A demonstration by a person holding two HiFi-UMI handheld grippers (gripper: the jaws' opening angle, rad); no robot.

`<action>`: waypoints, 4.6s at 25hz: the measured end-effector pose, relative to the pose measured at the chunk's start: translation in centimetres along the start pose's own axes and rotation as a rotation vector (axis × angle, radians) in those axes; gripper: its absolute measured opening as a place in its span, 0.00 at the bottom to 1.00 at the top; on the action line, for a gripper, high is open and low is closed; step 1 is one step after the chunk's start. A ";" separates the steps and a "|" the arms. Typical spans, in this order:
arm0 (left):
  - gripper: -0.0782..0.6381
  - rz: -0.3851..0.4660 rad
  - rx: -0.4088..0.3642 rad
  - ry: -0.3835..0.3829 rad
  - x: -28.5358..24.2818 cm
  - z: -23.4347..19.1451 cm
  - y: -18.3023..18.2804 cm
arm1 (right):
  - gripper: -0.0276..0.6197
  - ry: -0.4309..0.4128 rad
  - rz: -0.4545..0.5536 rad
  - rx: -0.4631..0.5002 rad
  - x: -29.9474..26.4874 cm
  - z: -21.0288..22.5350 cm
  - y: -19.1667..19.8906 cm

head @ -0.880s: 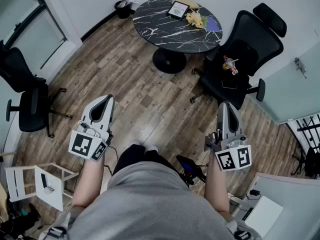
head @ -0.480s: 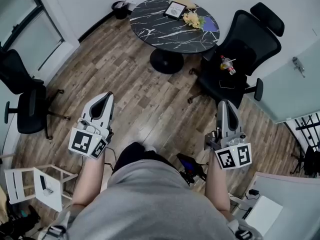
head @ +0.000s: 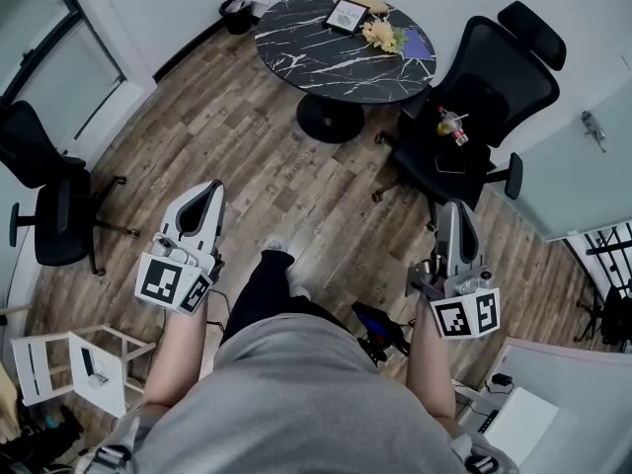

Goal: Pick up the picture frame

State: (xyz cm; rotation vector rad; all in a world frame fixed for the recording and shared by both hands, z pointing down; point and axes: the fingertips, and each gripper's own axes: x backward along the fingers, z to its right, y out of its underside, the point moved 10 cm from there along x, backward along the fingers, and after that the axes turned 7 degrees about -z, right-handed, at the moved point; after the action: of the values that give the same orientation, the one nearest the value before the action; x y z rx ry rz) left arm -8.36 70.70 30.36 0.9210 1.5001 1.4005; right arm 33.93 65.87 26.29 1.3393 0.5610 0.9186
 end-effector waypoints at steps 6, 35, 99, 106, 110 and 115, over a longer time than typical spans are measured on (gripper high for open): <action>0.12 -0.012 0.020 0.003 -2.3 -1.9 0.5 | 0.09 -0.002 -0.036 -0.019 -2.4 0.5 1.0; 0.12 0.009 0.001 0.101 -23.6 -17.2 -3.1 | 0.09 0.069 -0.056 -0.016 -23.4 6.9 2.5; 0.12 0.003 0.018 0.120 -33.7 -28.6 -2.7 | 0.09 0.047 -0.035 -0.032 -38.8 8.9 5.9; 0.12 -0.002 0.022 0.109 -37.4 -29.2 -3.1 | 0.09 0.031 -0.054 -0.037 -41.9 12.0 6.0; 0.12 -0.003 0.024 0.093 -39.9 -29.9 -3.3 | 0.09 0.015 -0.057 -0.040 -44.4 14.1 6.0; 0.12 -0.012 0.021 0.076 -43.0 -30.4 -3.6 | 0.09 -0.015 -0.067 -0.054 -47.7 16.8 6.3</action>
State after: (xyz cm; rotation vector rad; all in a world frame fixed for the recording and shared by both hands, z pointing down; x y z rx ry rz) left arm -21.34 19.57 31.15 0.8789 1.5765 1.4276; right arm 19.64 17.03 28.03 1.2703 0.5619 0.8624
